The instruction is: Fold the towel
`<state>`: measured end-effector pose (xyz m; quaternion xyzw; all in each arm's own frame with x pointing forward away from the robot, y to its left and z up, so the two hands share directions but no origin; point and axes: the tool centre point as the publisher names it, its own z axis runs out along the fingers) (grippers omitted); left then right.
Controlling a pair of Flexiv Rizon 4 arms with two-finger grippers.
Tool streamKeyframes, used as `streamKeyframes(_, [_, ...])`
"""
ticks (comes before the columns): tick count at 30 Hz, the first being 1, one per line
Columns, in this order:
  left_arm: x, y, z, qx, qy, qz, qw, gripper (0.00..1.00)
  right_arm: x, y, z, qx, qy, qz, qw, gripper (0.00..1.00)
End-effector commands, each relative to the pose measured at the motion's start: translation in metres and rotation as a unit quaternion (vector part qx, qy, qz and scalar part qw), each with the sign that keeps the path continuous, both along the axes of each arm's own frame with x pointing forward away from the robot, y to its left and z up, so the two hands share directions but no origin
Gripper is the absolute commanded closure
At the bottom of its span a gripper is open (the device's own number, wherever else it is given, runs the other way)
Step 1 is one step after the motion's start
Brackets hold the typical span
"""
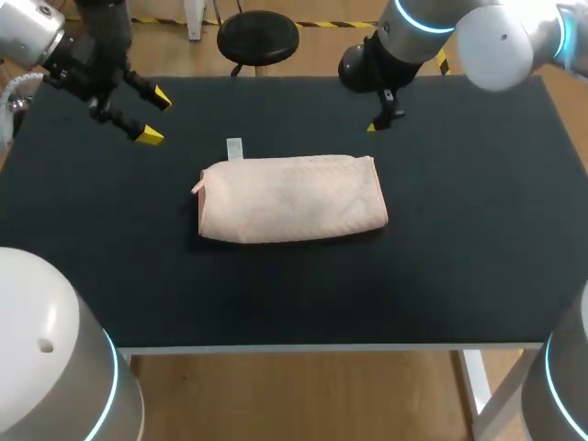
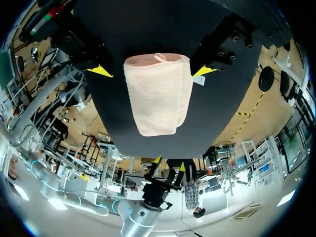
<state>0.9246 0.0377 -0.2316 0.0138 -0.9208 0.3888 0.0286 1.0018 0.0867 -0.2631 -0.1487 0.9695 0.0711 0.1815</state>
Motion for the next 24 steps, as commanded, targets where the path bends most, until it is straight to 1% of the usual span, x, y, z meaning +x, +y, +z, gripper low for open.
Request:
streamKeyframes(1, [0.001,0.0,0.0,0.0,0.0,0.0,1.0,0.0,0.0,-0.001,0.0,0.0,0.001,0.0,1.0,0.0])
streamKeyframes(3, [0.001,0.0,0.0,0.0,0.0,0.0,1.0,0.0,0.0,-0.001,0.0,0.0,0.001,0.0,1.0,0.0])
streamKeyframes(4, [0.001,0.0,0.0,0.0,0.0,0.0,1.0,0.0,0.007,-0.006,0.0,0.044,0.002,-0.053,0.998,0.0])
streamKeyframes(5, [0.001,0.0,0.0,0.0,0.0,0.0,1.0,0.0,0.01,-0.009,-0.001,0.087,0.022,-0.093,0.992,0.0])
streamKeyframes(6, [0.001,0.0,0.0,0.0,0.0,0.0,1.0,0.0,0.01,-0.012,-0.002,0.127,0.031,-0.123,0.984,0.0])
streamKeyframes(7, [0.001,0.0,0.0,0.0,0.0,0.0,1.0,0.0,0.01,-0.013,-0.003,0.178,0.046,-0.166,0.969,0.0])
streamKeyframes(8, [0.001,0.0,0.0,0.0,0.0,0.0,1.0,0.0,0.01,-0.014,-0.004,0.222,0.07,-0.199,0.952,0.0])
streamKeyframes(9, [0.001,0.0,0.0,0.0,0.0,0.0,1.0,0.0,0.008,-0.013,-0.006,0.266,0.094,-0.236,0.93,0.0])
streamKeyframes(10, [0.001,0.0,0.0,0.0,0.0,0.0,1.0,0.0,0.007,-0.014,-0.008,0.315,0.111,-0.273,0.902,0.0])
streamKeyframes(11, [0.001,0.0,0.0,0.0,0.0,0.0,1.0,0.0,0.006,-0.016,-0.011,0.357,0.147,-0.306,0.87,0.0])
streamKeyframes(12, [0.001,0.0,0.0,0.0,0.0,0.0,1.0,0.0,0.005,-0.018,-0.015,0.392,0.169,-0.353,0.833,0.0])
streamKeyframes(13, [0.001,0.0,0.0,0.0,0.0,0.0,1.0,0.0,0.001,-0.02,-0.02,0.418,0.195,-0.38,0.802,0.0])
streamKeyframes(14, [0.001,0.0,0.0,0.0,0.0,0.0,1.0,0.0,-0.002,-0.022,-0.026,0.443,0.217,-0.421,0.761,0.0])
streamKeyframes(15, [0.001,0.0,0.0,0.0,0.0,0.0,1.0,0.0,-0.005,-0.024,-0.031,0.465,0.253,-0.448,0.72,0.0])
streamKeyframes(16, [0.001,0.0,0.0,0.0,0.0,0.0,1.0,0.0,-0.009,-0.025,-0.035,0.471,0.264,-0.451,0.711,0.0])
streamKeyframes(17, [0.001,0.0,0.0,0.0,0.0,0.0,1.0,0.0,-0.013,-0.026,-0.038,0.469,0.274,-0.454,0.707,0.0])
streamKeyframes(18, [0.001,0.0,0.0,0.0,0.0,0.0,1.0,0.0,-0.017,-0.026,-0.038,0.468,0.286,-0.422,0.722,0.0])
streamKeyframes(24, [0.001,0.0,0.0,0.0,0.0,0.0,1.0,0.0,-0.017,-0.026,-0.038,0.468,0.286,-0.422,0.722,0.0])
